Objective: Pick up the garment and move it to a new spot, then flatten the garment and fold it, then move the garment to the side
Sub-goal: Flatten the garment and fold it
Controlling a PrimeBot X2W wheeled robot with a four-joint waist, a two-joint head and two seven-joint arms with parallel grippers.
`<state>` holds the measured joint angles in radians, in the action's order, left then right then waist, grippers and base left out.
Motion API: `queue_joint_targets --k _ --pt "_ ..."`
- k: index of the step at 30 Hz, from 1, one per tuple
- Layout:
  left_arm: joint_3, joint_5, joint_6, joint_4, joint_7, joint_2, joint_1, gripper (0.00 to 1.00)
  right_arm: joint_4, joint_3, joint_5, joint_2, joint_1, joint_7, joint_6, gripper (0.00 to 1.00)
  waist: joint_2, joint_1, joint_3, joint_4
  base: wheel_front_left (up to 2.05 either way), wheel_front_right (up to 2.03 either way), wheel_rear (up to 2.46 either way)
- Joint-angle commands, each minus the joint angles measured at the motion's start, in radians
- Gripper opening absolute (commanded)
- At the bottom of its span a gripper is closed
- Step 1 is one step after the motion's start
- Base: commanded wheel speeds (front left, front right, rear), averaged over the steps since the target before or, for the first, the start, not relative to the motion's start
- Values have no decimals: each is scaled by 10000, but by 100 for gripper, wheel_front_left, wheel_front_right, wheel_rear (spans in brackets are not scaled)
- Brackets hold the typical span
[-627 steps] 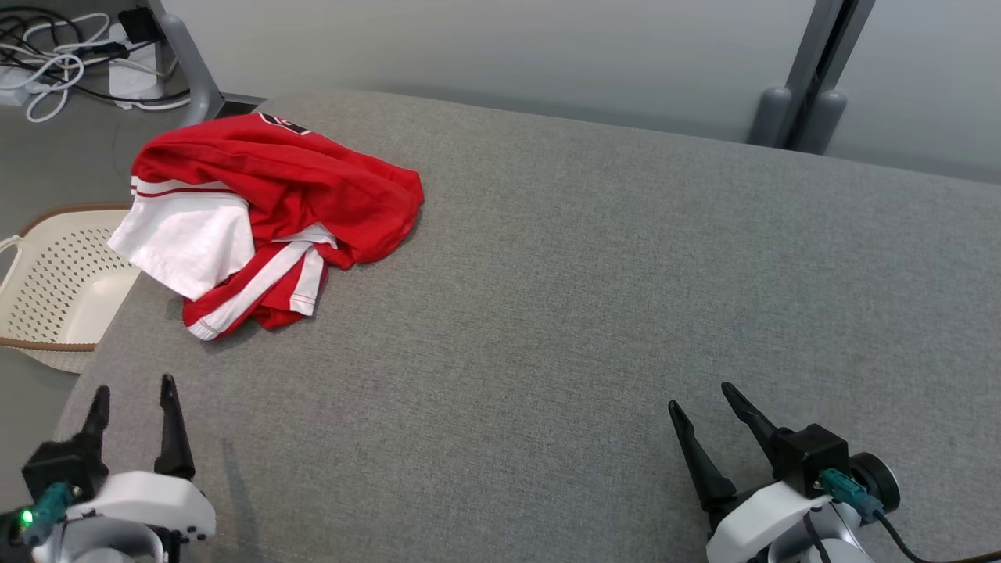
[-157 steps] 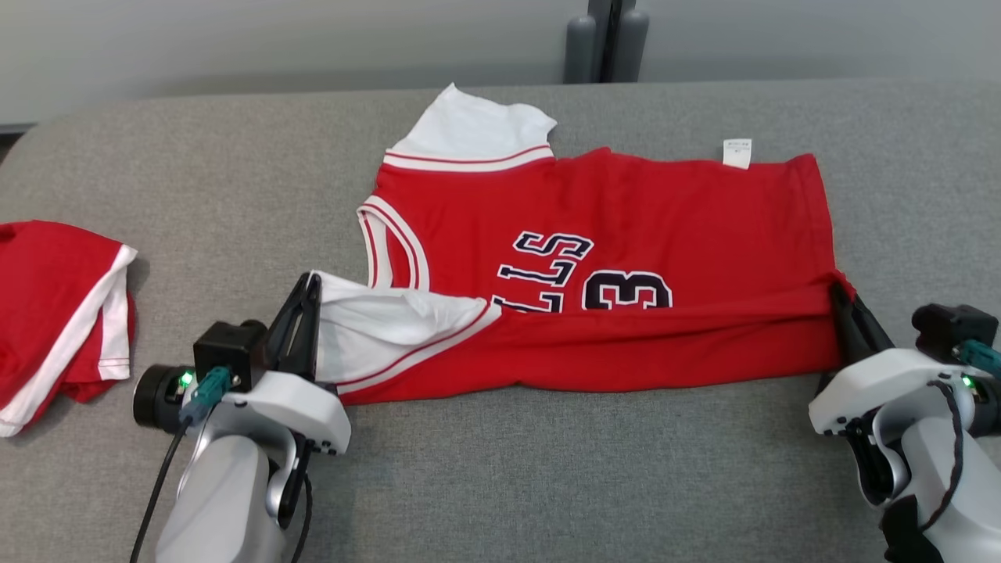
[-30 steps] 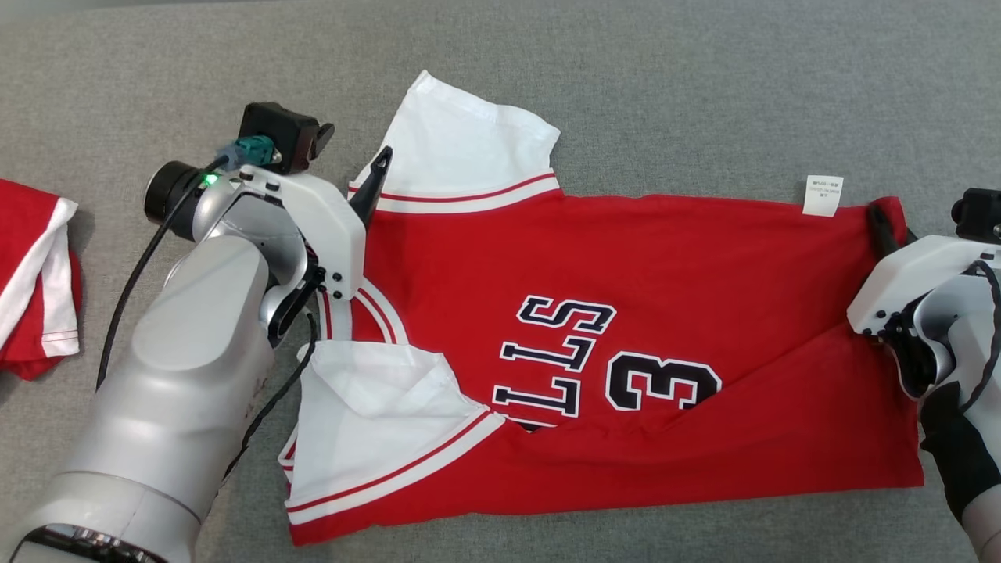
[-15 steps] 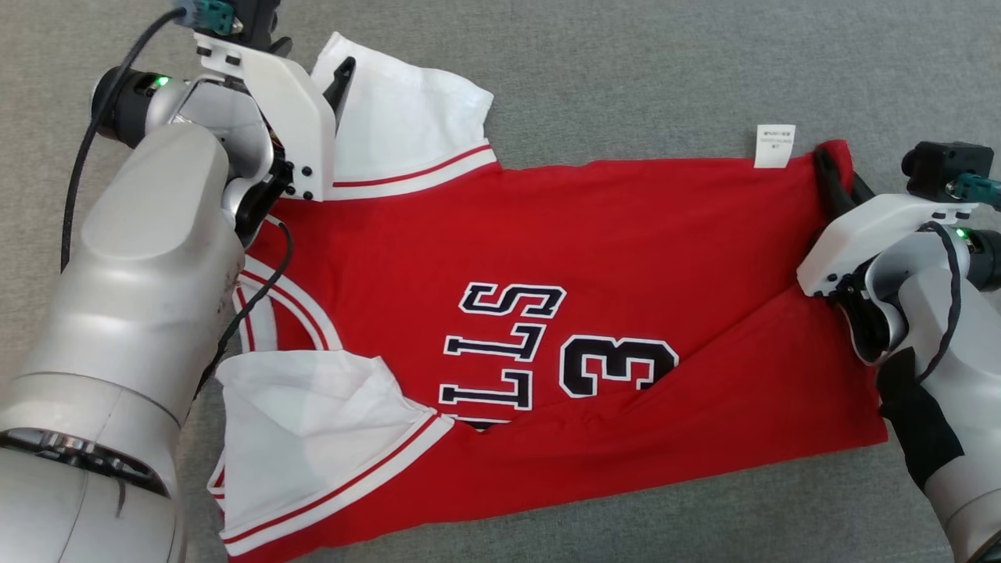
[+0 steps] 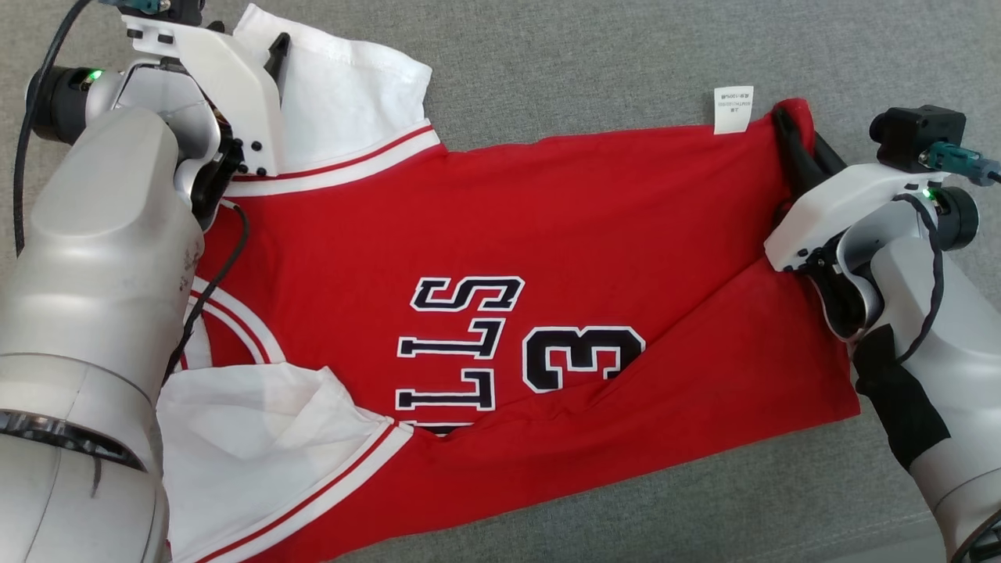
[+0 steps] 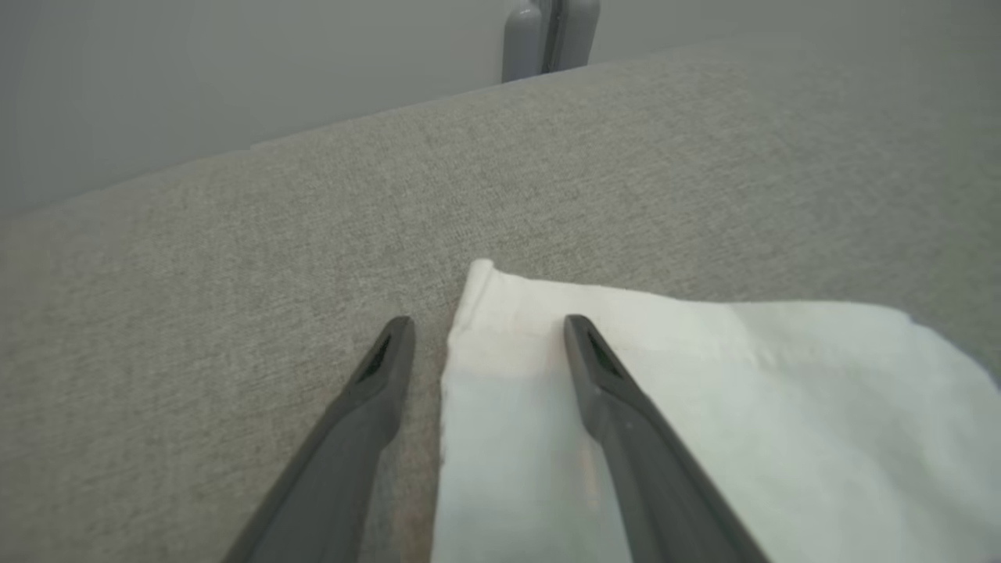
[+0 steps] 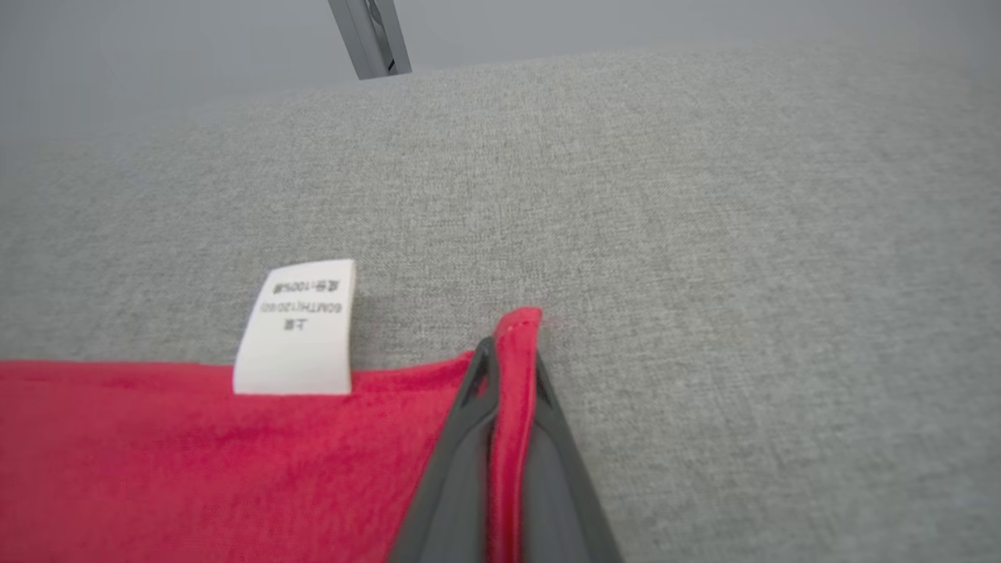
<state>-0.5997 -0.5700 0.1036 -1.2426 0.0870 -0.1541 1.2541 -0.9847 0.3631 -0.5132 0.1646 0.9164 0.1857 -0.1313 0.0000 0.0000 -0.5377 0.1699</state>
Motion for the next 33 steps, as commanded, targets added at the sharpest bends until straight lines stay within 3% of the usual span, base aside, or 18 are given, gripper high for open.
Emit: queue_joint_targets --k 1,2,12,21,26,33 --pt "9 -49 5 -65 -149 -15 106 32 -171 124 -104 5 -129 -64 13 0 0 0 -41 -12 0 0 0" --pt "-2 -24 -21 -69 -315 -35 140 0 -166 169 -164 39 -127 -47 19 0 0 0 -49 -29 0 0 0" --pt "-300 204 41 -17 -2036 200 86 0 -150 281 -599 307 -16 464 7 0 0 0 429 -507 0 0 0" --pt "-596 131 241 357 -3366 501 -1114 0 -273 191 -741 741 -797 791 7 0 0 0 1951 -1196 0 0 0" --pt "-532 -51 262 1002 -3511 586 -1917 0 -246 -15 -740 985 -1404 816 9 0 0 0 2672 -1524 0 0 0" --pt "129 -14 94 3089 -3524 490 -4001 0 123 -656 -576 1179 -2796 810 7 0 0 0 3633 -1949 0 0 0"
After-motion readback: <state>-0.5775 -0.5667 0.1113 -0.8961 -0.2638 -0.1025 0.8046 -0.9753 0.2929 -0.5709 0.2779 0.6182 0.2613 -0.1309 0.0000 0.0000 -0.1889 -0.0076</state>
